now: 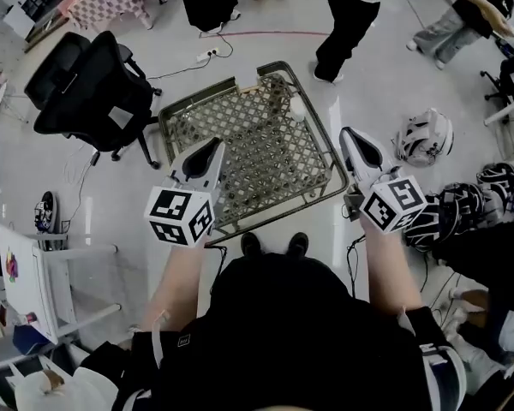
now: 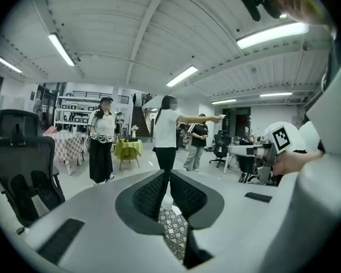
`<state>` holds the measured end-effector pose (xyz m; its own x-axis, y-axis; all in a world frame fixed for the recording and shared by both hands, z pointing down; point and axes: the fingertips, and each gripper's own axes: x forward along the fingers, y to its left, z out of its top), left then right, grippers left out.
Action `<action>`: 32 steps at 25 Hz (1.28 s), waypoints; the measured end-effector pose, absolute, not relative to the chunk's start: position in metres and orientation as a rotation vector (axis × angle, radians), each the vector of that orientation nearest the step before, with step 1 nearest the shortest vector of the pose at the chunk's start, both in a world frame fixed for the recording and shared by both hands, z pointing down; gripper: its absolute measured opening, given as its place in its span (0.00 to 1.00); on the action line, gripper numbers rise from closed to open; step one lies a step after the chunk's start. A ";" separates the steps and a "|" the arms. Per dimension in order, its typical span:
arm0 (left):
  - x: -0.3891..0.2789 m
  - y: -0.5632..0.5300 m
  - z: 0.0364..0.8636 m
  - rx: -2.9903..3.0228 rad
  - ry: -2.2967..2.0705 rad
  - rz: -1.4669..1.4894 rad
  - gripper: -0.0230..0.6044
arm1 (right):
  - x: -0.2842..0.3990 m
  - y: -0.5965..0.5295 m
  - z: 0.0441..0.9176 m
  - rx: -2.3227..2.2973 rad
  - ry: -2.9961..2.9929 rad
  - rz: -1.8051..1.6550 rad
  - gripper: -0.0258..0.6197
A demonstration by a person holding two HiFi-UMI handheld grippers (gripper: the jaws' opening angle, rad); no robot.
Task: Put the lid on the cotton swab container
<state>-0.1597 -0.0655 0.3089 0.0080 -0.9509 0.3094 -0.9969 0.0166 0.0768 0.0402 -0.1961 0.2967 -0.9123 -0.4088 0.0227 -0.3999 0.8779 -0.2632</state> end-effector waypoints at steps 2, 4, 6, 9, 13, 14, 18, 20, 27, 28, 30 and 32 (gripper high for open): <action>-0.166 -0.064 0.292 2.060 -2.049 0.250 0.09 | 0.029 -0.191 0.276 -0.638 2.968 -0.393 0.05; -0.175 -0.064 0.282 2.079 -2.079 0.273 0.09 | 0.020 -0.187 0.260 -0.640 2.941 -0.354 0.05; -0.185 -0.063 0.279 2.076 -2.100 0.289 0.09 | 0.015 -0.183 0.251 -0.654 2.926 -0.332 0.05; -0.198 -0.060 0.281 2.064 -2.111 0.256 0.09 | 0.009 -0.174 0.245 -0.658 2.935 -0.304 0.05; -0.205 -0.057 0.293 2.043 -2.101 0.210 0.08 | 0.012 -0.167 0.246 -0.673 2.962 -0.265 0.05; -0.206 -0.056 0.296 2.039 -2.098 0.213 0.08 | 0.014 -0.167 0.248 -0.682 2.966 -0.266 0.05; -0.213 -0.059 0.301 2.032 -2.089 0.210 0.08 | 0.018 -0.167 0.258 -0.709 2.997 -0.258 0.05; -0.215 -0.066 0.299 2.048 -2.086 0.222 0.07 | 0.018 -0.169 0.261 -0.717 3.015 -0.258 0.05; -0.210 -0.068 0.292 2.060 -2.100 0.208 0.07 | 0.023 -0.169 0.271 -0.725 3.026 -0.297 0.05; -0.208 -0.067 0.293 2.055 -2.104 0.211 0.07 | 0.024 -0.168 0.273 -0.723 3.028 -0.301 0.05; -0.204 -0.065 0.296 2.052 -2.115 0.242 0.07 | 0.024 -0.166 0.275 -0.719 3.031 -0.309 0.05; -0.201 -0.064 0.299 2.056 -2.109 0.252 0.07 | 0.024 -0.165 0.276 -0.716 3.034 -0.314 0.05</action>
<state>-0.2014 -0.0640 0.2989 -0.0241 -0.9681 0.2492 -0.9996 0.0268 0.0074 0.0237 -0.1651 0.2759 -0.8954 -0.4436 0.0375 -0.4418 0.8753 -0.1964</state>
